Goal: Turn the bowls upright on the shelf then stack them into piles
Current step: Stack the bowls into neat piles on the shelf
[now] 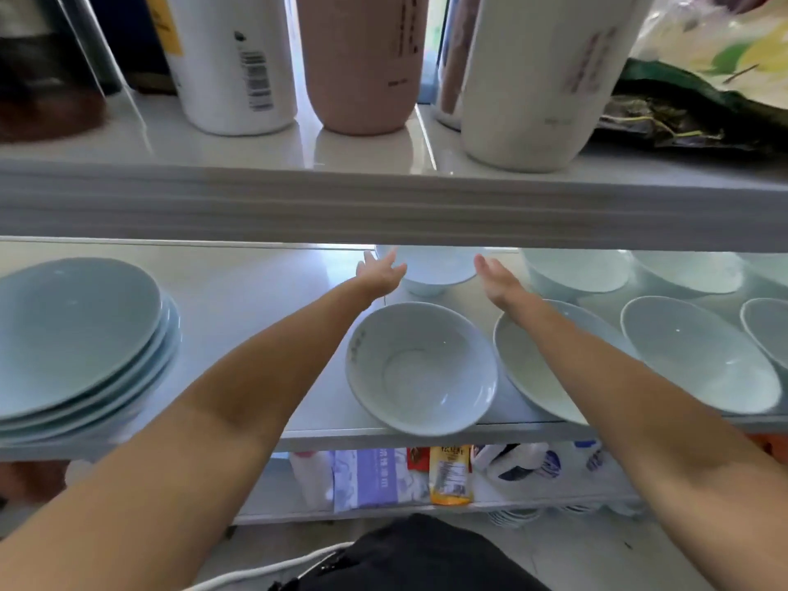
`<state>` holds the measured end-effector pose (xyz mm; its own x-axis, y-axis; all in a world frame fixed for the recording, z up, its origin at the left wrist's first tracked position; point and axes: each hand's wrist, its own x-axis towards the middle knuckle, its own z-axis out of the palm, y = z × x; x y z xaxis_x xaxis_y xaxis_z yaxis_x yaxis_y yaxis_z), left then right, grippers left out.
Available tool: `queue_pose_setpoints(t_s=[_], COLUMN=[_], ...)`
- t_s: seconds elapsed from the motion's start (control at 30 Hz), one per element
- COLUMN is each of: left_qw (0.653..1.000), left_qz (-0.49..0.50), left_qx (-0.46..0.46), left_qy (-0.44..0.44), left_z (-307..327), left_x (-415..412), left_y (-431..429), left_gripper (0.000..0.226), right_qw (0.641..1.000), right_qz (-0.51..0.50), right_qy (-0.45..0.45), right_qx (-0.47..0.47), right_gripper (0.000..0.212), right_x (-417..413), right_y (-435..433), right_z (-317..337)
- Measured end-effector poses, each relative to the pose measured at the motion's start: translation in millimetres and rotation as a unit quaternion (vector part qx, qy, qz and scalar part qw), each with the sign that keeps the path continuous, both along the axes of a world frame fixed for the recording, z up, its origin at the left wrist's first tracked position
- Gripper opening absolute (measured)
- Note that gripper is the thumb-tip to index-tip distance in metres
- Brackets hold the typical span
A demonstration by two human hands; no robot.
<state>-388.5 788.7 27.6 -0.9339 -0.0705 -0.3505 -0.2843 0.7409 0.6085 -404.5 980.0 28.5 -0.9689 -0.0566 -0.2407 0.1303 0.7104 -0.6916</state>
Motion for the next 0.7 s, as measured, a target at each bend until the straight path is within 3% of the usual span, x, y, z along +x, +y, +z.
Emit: queue_pose_setpoints(t_s=[0.17, 0.3, 0.43, 0.53, 0.6, 0.7], left_qw=[0.970, 0.968, 0.975, 0.980, 0.977, 0.965], left_qz=[0.079, 0.113, 0.131, 0.137, 0.149, 0.169], left_qx=[0.223, 0.213, 0.170, 0.130, 0.137, 0.194], left_qy=[-0.061, -0.071, -0.061, -0.065, -0.060, -0.046], left_z=[-7, -10, -5, -10, -15, -20], left_x=[-2, -6, -8, -9, -4, -2], left_y=[10, 16, 16, 9, 3, 0], left_gripper=[0.059, 0.064, 0.061, 0.059, 0.060, 0.060], right_qw=[0.991, 0.978, 0.984, 0.981, 0.976, 0.980], right_qz=[0.009, -0.034, -0.055, -0.008, 0.051, 0.031], right_qy=[-0.075, -0.126, -0.090, -0.122, -0.166, -0.153], right_qx=[-0.108, -0.164, -0.142, -0.153, -0.131, -0.123], right_gripper=[0.060, 0.062, 0.035, 0.042, 0.051, 0.042], right_x=[-21, -38, -50, -49, -45, -45], right_y=[2, -1, 4, 15, 18, 10], right_z=[-6, -17, -28, -27, -22, -23])
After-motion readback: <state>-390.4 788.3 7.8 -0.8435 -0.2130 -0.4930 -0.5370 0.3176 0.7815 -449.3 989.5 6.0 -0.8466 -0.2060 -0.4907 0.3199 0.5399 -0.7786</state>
